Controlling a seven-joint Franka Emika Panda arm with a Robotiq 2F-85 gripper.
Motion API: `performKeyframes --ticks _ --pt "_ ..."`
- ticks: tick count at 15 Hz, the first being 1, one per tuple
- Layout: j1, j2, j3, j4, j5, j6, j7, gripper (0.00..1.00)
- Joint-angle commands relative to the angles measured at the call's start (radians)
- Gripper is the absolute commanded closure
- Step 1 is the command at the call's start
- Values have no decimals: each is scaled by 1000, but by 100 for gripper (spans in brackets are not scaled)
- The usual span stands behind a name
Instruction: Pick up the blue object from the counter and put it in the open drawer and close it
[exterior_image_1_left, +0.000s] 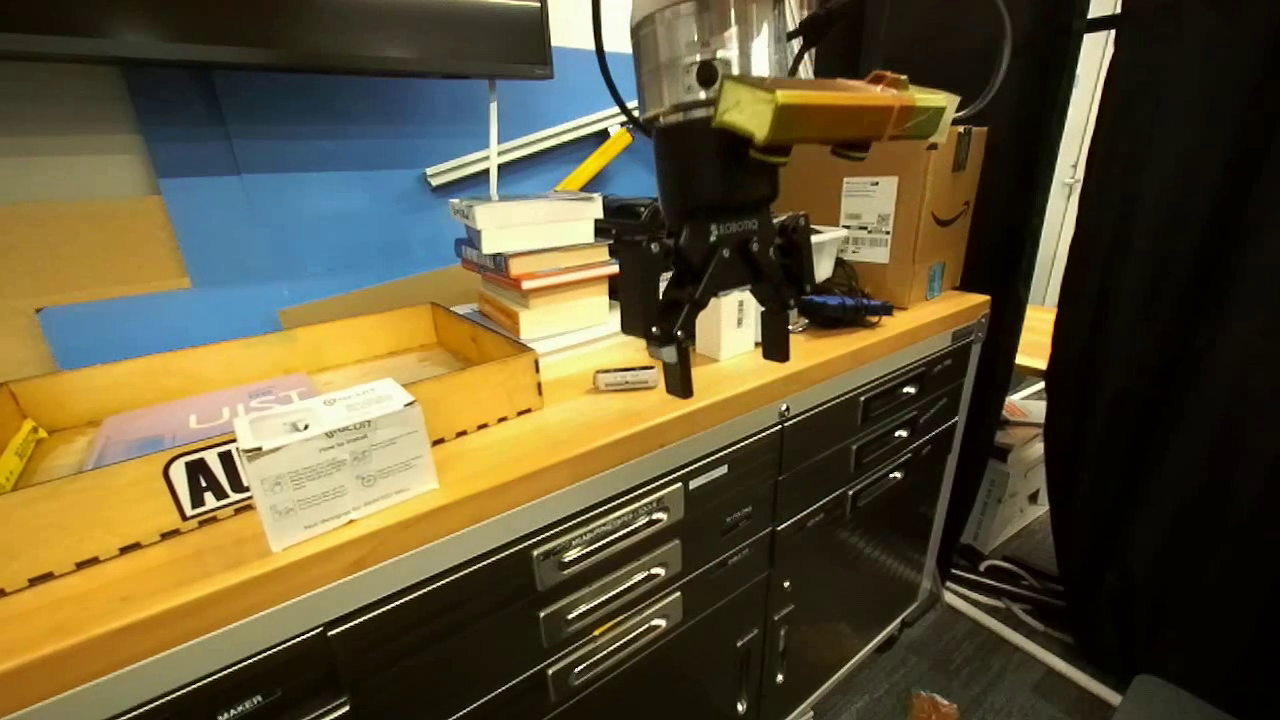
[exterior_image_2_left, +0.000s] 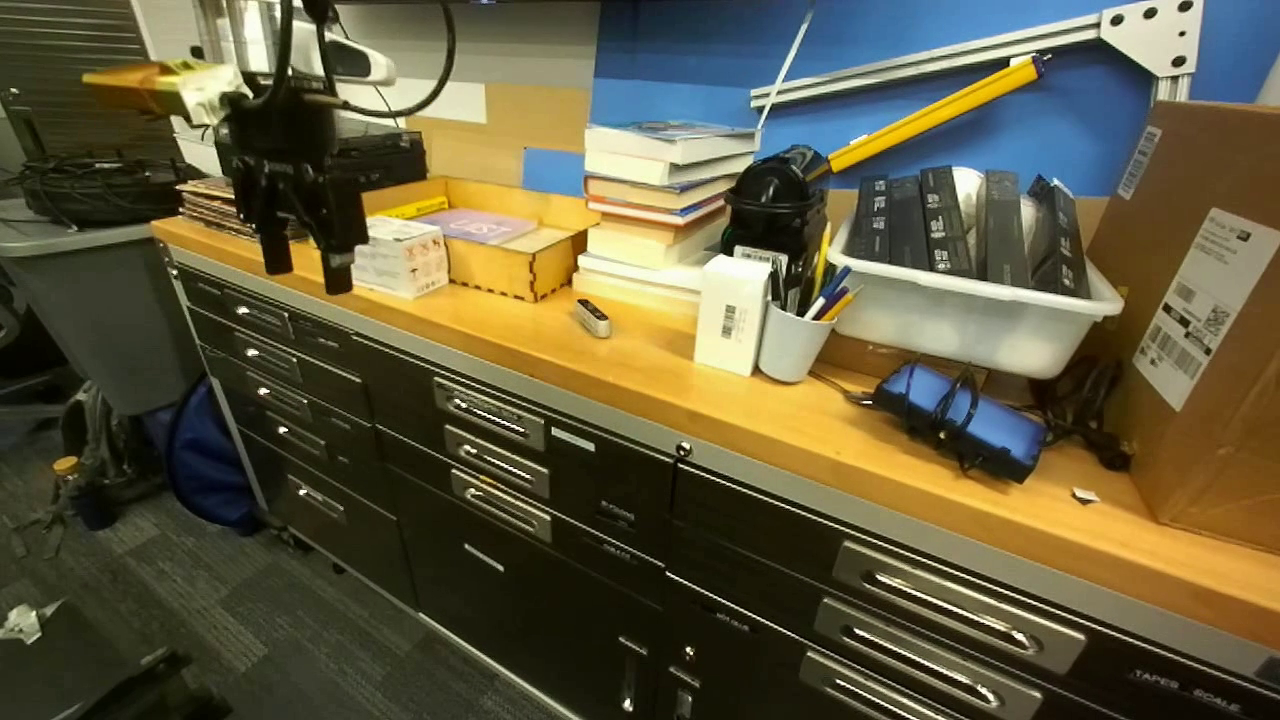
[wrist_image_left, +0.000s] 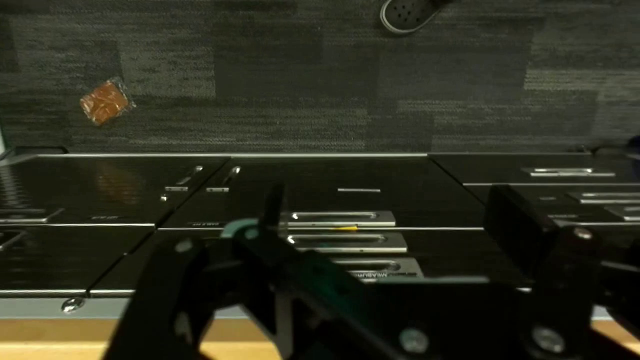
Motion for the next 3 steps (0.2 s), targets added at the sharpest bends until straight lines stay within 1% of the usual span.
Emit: performKeyframes --ticks 1,3 --pt "13 -9 -19 7 2 -2 4 0" --pt "12 -15 -23 8 7 -2 3 0"
